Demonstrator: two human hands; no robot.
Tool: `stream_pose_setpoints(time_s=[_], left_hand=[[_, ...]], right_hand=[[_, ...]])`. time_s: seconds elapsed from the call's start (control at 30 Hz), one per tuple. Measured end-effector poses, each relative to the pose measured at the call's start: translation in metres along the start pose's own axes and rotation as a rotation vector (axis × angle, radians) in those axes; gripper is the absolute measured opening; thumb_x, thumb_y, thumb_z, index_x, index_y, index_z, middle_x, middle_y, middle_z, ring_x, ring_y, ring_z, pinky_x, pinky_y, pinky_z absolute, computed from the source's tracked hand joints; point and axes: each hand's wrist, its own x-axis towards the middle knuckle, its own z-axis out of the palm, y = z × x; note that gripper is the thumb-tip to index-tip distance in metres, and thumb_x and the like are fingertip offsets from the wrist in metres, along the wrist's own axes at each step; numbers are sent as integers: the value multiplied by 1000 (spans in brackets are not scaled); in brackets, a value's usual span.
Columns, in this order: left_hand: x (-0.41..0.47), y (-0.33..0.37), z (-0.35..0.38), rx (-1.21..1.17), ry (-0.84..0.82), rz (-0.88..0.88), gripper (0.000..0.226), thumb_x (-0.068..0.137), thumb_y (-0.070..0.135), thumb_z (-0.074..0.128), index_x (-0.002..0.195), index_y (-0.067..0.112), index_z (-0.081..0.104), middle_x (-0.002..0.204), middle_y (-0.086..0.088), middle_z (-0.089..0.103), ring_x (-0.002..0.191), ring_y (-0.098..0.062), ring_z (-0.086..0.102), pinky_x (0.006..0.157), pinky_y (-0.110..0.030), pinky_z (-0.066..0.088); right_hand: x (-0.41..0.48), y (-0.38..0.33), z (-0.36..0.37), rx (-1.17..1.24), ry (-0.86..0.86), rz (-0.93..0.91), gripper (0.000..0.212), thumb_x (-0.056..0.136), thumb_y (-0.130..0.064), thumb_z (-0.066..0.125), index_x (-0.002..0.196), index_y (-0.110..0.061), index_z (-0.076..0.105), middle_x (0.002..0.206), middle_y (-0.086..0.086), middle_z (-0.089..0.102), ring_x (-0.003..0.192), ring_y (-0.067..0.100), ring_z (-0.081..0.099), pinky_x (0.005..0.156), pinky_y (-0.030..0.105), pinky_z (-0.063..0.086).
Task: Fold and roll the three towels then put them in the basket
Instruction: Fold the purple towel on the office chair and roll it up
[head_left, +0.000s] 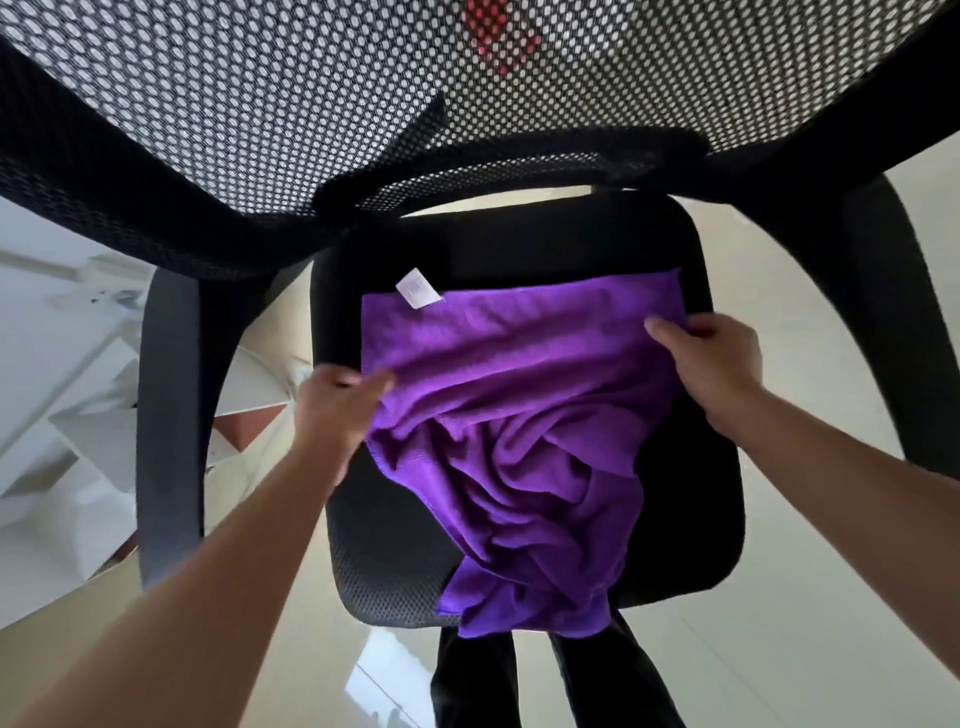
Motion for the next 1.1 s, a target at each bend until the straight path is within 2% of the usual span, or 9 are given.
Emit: stream_pose_setpoints(time_s=[0.13, 0.23, 0.33, 0.57, 0.67, 0.77, 0.87, 0.93, 1.1], left_hand=[[23, 43, 9, -118, 25, 117, 31, 72, 22, 80, 59, 19, 52, 69, -11, 55, 68, -21, 50, 62, -40, 44], [38, 62, 6, -234, 58, 127, 28, 79, 12, 72, 60, 18, 52, 61, -8, 50, 61, -20, 46, 64, -39, 39], [53, 73, 3, -330, 71, 91, 28, 83, 16, 68, 65, 20, 48, 73, -6, 55, 73, -22, 51, 72, -38, 47], [13, 30, 12, -227, 46, 24, 26, 79, 32, 74, 79, 16, 53, 78, -16, 60, 67, -25, 55, 61, -37, 44], [-39, -17, 30, -221, -69, -123, 25, 78, 25, 77, 78, 11, 56, 73, -13, 61, 59, -22, 56, 57, -31, 47], [-71, -51, 46, -337, -217, -288, 14, 82, 10, 71, 76, 9, 58, 75, -10, 64, 61, -20, 60, 55, -27, 52], [-72, -66, 42, -484, -138, -352, 14, 85, 10, 66, 76, 11, 56, 72, -8, 58, 59, -19, 55, 54, -27, 51], [-66, -75, 28, -514, -31, -359, 19, 85, 12, 68, 73, 12, 54, 67, -5, 55, 52, -16, 53, 45, -22, 49], [-64, -92, 2, -444, 31, -328, 26, 83, 21, 73, 69, 12, 53, 62, -3, 52, 40, -10, 52, 39, -18, 47]], right_hand=[[29, -32, 11, -12, -2, -41, 41, 74, -51, 73, 71, -11, 65, 64, 5, 60, 67, 27, 61, 53, 25, 40], [44, -50, 8, 4, 87, -87, 33, 79, -43, 71, 67, -14, 59, 67, -2, 58, 75, 25, 61, 62, 26, 41], [54, -62, 8, 12, 177, -153, 31, 80, -45, 69, 92, -17, 68, 89, -3, 65, 82, 18, 58, 70, 24, 39], [8, -29, 12, 32, 96, -12, 46, 74, -56, 70, 99, -18, 68, 101, 5, 70, 97, 26, 64, 80, 33, 46], [-49, 6, 8, 237, -127, 177, 47, 65, -59, 76, 76, -13, 71, 76, 3, 73, 78, 26, 70, 68, 38, 53], [-90, 37, 13, 393, -381, 330, 34, 67, -44, 81, 86, -16, 77, 81, -1, 76, 77, 18, 73, 72, 34, 57], [-87, 56, 9, 449, -199, 310, 9, 81, -28, 74, 76, -21, 77, 84, 7, 75, 84, 26, 71, 80, 41, 58], [-78, 66, -4, 416, -56, 329, 20, 84, -28, 70, 67, -19, 72, 87, 15, 72, 86, 32, 68, 82, 47, 57], [-82, 79, -21, 399, -115, 348, 24, 82, -34, 74, 63, -20, 71, 75, 0, 69, 62, 11, 64, 53, 26, 56]])
